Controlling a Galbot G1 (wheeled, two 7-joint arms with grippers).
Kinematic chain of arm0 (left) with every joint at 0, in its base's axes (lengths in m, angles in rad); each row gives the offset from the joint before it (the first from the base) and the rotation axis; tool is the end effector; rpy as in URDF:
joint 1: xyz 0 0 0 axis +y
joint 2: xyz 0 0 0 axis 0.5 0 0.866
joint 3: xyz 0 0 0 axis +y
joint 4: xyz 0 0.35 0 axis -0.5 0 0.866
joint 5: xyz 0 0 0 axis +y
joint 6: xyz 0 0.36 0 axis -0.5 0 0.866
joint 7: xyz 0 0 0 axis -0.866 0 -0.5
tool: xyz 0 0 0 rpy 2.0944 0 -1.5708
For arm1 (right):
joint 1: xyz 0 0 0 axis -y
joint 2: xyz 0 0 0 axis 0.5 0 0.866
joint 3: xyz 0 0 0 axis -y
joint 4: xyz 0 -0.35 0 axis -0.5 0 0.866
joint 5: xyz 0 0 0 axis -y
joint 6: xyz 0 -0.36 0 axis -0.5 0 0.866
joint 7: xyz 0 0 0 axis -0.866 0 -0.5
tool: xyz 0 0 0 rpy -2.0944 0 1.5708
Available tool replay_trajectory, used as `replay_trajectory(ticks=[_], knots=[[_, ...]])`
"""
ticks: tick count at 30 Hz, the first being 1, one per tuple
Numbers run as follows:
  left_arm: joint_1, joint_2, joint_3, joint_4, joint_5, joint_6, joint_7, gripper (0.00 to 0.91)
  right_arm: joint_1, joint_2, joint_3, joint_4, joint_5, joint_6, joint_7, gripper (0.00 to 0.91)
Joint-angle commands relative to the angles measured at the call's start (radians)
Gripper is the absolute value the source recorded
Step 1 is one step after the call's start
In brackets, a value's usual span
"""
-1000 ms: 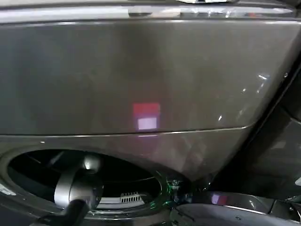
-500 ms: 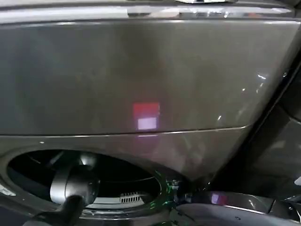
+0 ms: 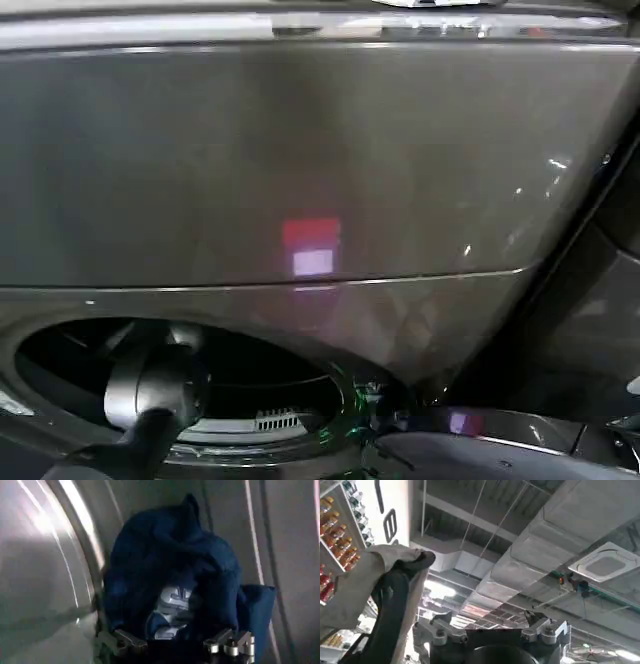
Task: Grasp the clothes from the dryer.
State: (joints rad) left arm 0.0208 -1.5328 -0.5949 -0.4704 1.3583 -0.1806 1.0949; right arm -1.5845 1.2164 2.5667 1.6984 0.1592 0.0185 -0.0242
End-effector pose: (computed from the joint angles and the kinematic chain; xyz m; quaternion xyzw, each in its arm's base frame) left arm 0.6574 0.0371 -0.2078 -0.4562 -0.6495 -0.5306 0.2977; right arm -0.2291 -0.4038 -0.0671 0.7480 0.5688 -0.3257 0.1045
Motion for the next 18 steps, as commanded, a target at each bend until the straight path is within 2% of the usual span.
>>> replay_trajectory(ticks=[1,15,16,18], knots=[[0.012,-0.001,-0.003,0.030,-0.015,0.022,-0.045,0.907,0.000,0.001,0.003,0.001,0.000,0.005,0.001,0.907],[0.033,0.002,-0.010,0.055,-0.032,0.040,-0.044,0.907,-0.005,0.007,0.007,0.000,0.000,0.007,0.000,0.907],[0.034,0.002,-0.012,0.055,-0.038,0.043,-0.042,0.114,-0.005,0.008,0.007,0.000,0.000,0.007,0.000,0.907],[0.038,0.002,-0.015,0.050,-0.048,0.033,-0.036,0.000,-0.006,0.008,0.007,0.001,0.000,0.008,0.000,0.907]])
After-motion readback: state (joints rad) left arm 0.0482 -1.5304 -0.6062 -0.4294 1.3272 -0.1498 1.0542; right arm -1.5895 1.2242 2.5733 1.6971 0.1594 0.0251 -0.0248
